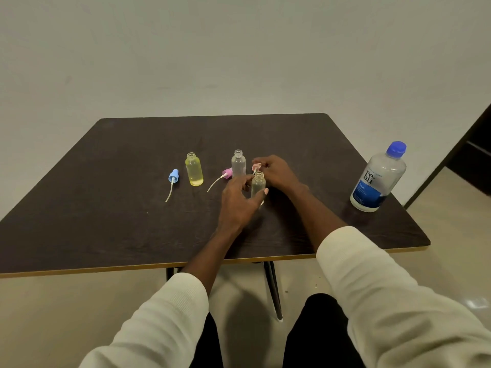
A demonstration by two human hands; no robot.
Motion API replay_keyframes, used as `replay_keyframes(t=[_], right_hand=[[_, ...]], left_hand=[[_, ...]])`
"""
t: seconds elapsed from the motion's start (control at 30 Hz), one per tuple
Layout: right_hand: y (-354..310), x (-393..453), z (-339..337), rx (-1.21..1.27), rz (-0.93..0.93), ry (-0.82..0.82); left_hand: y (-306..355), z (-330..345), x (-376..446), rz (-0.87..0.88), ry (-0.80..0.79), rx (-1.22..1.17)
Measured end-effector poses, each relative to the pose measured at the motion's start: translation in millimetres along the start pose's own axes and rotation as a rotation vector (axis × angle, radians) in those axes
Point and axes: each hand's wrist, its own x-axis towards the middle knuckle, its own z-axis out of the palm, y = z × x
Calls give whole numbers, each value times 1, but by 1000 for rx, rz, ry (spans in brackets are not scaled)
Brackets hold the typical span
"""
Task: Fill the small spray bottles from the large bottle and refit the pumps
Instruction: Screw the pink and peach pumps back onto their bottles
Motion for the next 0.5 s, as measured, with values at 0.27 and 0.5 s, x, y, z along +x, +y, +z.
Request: replay_keyframes(t=[0.27,0.5], right_hand=[[3,0,2,0,128,254],[-4,7,1,-72,287,257]], left_hand=[[2,-1,0,9,-5,1],[4,-2,-1,13,-2,4]])
